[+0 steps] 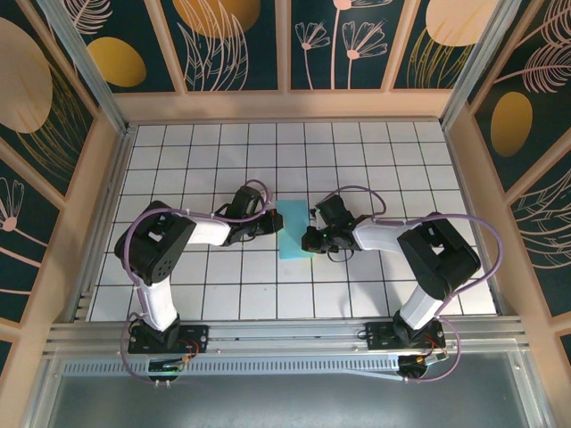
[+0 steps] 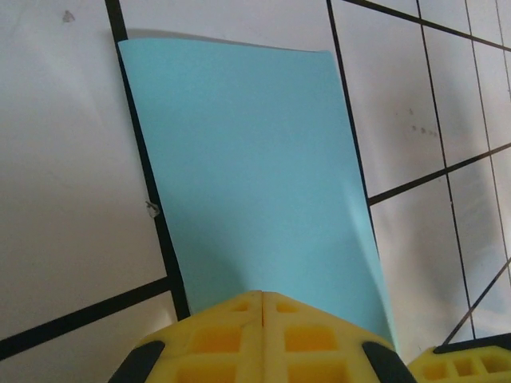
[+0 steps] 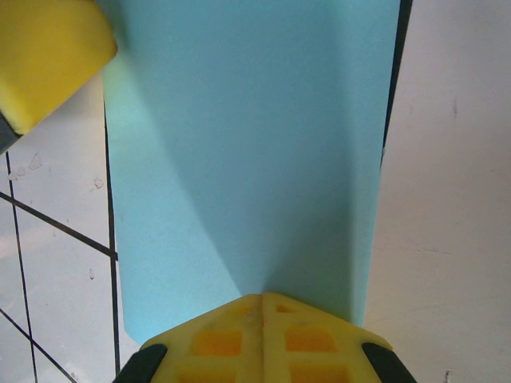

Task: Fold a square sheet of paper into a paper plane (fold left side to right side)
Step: Fold the triangle a second time at the center of the table.

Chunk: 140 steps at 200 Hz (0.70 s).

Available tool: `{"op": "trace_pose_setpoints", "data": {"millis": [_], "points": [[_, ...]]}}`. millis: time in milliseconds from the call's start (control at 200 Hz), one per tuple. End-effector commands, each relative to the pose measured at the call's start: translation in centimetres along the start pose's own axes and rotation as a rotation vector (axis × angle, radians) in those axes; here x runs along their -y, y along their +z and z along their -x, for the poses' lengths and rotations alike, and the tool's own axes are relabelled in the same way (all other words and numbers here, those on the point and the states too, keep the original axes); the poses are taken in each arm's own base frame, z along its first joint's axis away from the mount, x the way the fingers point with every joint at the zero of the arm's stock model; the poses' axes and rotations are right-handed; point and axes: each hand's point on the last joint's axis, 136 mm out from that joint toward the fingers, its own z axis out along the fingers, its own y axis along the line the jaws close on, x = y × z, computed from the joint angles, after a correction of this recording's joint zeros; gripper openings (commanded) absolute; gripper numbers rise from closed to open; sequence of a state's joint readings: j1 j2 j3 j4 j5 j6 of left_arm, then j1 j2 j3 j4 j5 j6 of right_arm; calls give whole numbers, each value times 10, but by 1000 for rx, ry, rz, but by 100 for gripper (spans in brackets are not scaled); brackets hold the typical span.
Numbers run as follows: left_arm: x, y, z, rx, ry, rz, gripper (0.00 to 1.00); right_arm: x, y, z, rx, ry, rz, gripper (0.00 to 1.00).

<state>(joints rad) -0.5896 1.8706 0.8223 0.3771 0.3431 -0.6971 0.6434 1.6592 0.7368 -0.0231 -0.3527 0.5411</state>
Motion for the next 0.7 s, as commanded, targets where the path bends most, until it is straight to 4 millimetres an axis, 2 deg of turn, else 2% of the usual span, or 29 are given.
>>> {"op": "trace_pose_setpoints", "data": {"millis": [0, 130, 330, 480, 555, 596, 696], "points": [[-13, 6, -7, -25, 10, 56, 0, 31, 1, -20, -53, 56, -123, 5], [-22, 6, -14, -36, 11, 84, 0, 10, -10, -3, 0, 38, -67, 16], [-30, 8, -23, -59, 25, 113, 0, -14, -39, 22, 103, 17, 7, 35], [-31, 8, -25, -68, 42, 123, 0, 0, -53, 22, 118, 43, 9, 43], [-31, 9, -25, -71, 58, 127, 0, 5, -53, 11, 87, 52, 25, 44], [-31, 9, -25, -73, 68, 127, 0, 14, -57, 13, 92, 84, 31, 44], [-31, 10, -25, -81, 90, 131, 0, 19, -60, 4, 75, 114, 65, 44]]}}
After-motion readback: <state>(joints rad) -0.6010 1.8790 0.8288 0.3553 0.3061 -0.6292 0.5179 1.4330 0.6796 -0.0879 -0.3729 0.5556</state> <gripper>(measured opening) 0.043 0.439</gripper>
